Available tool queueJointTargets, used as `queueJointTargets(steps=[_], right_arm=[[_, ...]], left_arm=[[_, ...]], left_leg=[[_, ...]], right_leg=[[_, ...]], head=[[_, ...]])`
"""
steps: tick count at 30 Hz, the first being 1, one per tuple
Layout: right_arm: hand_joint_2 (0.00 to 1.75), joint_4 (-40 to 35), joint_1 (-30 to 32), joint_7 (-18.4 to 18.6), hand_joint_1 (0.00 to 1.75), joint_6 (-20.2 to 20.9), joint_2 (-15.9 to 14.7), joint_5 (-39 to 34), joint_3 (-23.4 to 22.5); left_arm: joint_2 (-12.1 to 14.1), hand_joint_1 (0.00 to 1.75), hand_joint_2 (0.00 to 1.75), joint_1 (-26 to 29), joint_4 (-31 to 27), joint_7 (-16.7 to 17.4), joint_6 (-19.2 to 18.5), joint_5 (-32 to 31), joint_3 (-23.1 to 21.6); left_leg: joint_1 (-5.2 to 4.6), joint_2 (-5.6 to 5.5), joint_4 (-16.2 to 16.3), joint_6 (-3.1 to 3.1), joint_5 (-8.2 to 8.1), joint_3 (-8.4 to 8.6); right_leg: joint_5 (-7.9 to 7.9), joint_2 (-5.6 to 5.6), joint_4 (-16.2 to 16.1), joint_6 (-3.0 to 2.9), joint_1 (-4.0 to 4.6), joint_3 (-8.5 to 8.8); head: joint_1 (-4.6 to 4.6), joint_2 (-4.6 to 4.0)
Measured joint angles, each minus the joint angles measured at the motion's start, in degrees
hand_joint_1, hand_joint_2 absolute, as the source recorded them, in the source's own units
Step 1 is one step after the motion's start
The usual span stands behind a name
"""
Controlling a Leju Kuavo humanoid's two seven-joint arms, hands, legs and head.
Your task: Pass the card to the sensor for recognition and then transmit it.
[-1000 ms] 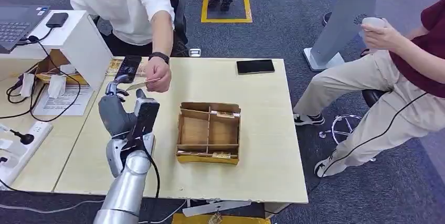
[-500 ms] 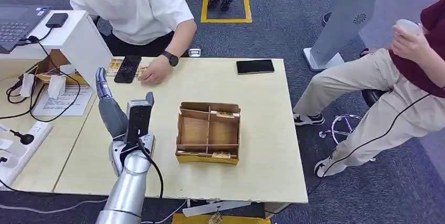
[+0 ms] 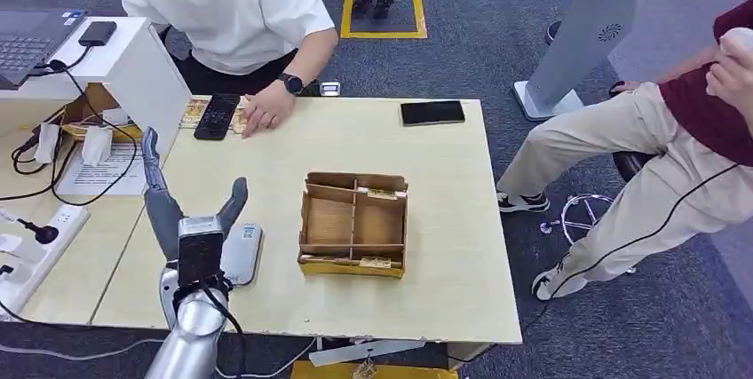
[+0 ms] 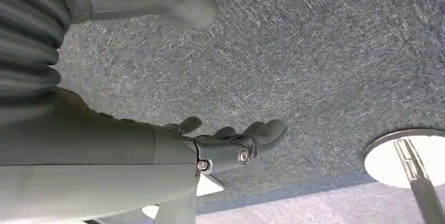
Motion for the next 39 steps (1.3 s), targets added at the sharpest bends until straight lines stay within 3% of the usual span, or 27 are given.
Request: queueJointTargets(steps=[15,25,35,39], right_arm=[[1.75,-0.13,0.22,-0.22,0.00,0.00,-0.15,-1.16,-0.22],[1.75,-0.11,0.25,-0.39,0.00,0.00,-0.28,-1.16,-0.22],[1.75,0.04,0.28,-1.00,0.00,0.00,-0.37,-1.70,-0.22],[1.75,0.20,0.31,-1.18,0.00,0.00,-0.42,-2.18,-0.22]], left_arm=[[4.52,0.00,1.75,5.46,-8.03,-3.93,0.42,-0.92,-7.96],[6.23,0.00,1.75,6.44,-8.55,-5.40,-0.33,-0.48,-10.93],[7.89,0.00,1.75,7.18,-8.55,-8.11,-3.72,-0.70,-13.73],[8.33,0.00,1.75,7.26,-8.38,-8.52,-3.78,-3.58,-14.71]], left_leg=[[0.00,0.00,0.00,0.00,-0.01,0.00],[0.00,0.00,0.00,0.00,0.00,0.00],[0.00,0.00,0.00,0.00,-0.01,0.00],[0.00,0.00,0.00,0.00,-0.01,0.01]], right_leg=[[0.00,0.00,0.00,0.00,0.00,0.00],[0.00,0.00,0.00,0.00,0.00,0.00],[0.00,0.00,0.00,0.00,0.00,-0.01],[0.00,0.00,0.00,0.00,0.00,-0.01]], head=[[0.02,0.00],[0.00,0.00],[0.02,0.00],[0.02,0.00]])
